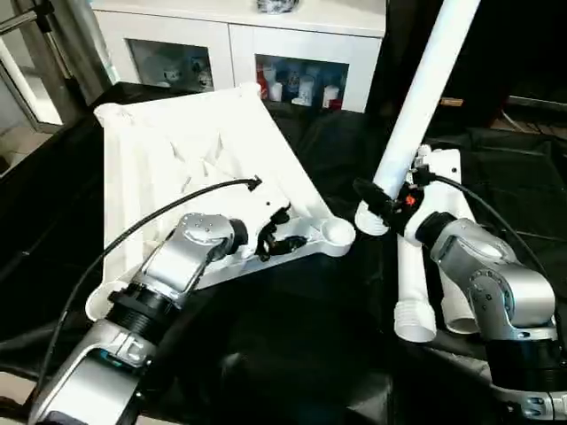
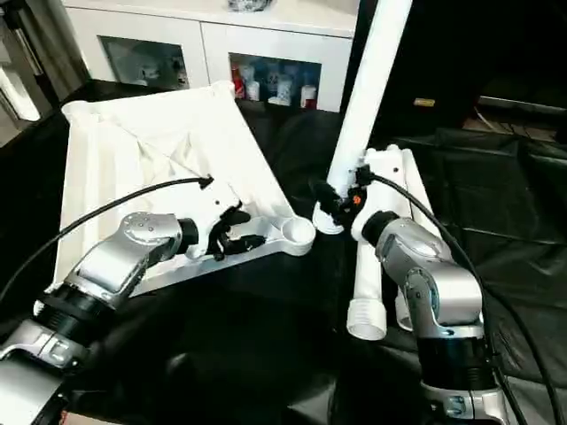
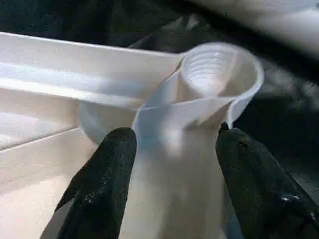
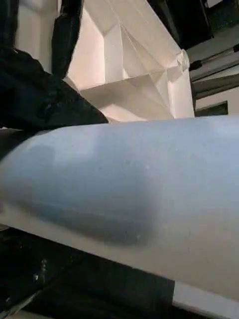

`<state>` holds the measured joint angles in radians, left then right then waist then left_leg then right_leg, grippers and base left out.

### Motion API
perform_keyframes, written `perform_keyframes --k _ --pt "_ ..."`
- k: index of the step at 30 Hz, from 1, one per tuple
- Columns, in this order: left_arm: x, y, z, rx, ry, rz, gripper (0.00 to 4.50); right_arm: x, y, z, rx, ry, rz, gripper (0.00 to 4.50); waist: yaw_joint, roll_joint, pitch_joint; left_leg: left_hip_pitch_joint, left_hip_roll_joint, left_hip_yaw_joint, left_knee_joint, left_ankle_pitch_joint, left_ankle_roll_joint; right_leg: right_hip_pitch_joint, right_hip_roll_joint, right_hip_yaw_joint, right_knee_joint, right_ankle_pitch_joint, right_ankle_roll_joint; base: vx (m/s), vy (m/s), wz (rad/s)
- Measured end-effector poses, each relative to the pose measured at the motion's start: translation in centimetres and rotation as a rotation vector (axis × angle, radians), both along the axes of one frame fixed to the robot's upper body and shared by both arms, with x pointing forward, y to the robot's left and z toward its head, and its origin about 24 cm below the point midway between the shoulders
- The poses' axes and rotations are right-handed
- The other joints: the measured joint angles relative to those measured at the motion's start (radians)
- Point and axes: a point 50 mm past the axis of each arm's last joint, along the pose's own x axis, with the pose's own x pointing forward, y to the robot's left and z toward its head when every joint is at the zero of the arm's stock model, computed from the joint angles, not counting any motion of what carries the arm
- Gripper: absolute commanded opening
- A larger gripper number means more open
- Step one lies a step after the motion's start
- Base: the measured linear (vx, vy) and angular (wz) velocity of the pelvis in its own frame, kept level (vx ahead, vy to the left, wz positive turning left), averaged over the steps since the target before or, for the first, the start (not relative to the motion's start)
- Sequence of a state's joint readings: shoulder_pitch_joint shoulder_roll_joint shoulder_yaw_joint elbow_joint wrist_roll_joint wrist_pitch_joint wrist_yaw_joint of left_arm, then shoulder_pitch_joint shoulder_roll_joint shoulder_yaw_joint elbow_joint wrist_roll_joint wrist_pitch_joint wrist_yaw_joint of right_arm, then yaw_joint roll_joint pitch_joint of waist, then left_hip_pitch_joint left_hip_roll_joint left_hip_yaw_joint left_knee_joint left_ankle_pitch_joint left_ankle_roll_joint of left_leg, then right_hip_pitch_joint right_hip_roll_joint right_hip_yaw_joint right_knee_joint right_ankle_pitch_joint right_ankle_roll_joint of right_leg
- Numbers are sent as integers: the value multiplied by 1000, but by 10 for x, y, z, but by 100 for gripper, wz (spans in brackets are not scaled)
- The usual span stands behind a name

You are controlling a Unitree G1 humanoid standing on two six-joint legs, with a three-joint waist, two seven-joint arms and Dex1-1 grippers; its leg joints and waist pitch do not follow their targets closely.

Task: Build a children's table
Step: Insert table leg to table base

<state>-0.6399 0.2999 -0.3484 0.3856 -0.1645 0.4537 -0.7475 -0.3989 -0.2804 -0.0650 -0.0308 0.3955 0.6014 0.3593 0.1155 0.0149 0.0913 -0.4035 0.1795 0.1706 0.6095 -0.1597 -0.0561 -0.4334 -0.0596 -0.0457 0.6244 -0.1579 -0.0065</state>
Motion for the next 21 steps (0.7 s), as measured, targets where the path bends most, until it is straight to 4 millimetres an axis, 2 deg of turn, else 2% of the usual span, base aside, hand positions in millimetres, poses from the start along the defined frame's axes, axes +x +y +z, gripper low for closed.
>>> perform_keyframes --k 3,10,11,14,16,21 --pt "-2 -7 -1 -36 24 -22 292 0 0 0 -3 3 2 191 -2 0 0 0 0 0 0 0 0 0 0 0 0 0 0 0 0 0" --pt "-1 -1 -5 -6 35 -16 292 0 -1 0 -11 6 11 191 -7 1 0 1 0 0 -4 0 0 0 0 -1 -1 0 0 0 0 0" --pt "-1 0 -7 16 35 -21 265 0 -1 0 -11 6 13 191 -6 1 0 1 0 0 -4 0 0 0 0 -1 -1 0 0 0 0 0" --pt "-1 3 -12 52 44 -15 252 -1 0 0 -11 5 18 191 -6 1 0 1 0 0 -4 0 0 0 0 -1 -3 0 0 0 0 0" --pt "-1 4 -12 59 42 -15 222 -1 1 0 -11 3 23 191 -5 1 0 1 0 0 -5 0 0 0 0 0 -4 0 0 0 0 0" --pt "-1 4 -12 61 48 -26 177 -1 3 0 -16 7 40 191 -6 1 0 1 0 0 -6 0 0 0 0 -1 -5 0 -1 0 0 0"
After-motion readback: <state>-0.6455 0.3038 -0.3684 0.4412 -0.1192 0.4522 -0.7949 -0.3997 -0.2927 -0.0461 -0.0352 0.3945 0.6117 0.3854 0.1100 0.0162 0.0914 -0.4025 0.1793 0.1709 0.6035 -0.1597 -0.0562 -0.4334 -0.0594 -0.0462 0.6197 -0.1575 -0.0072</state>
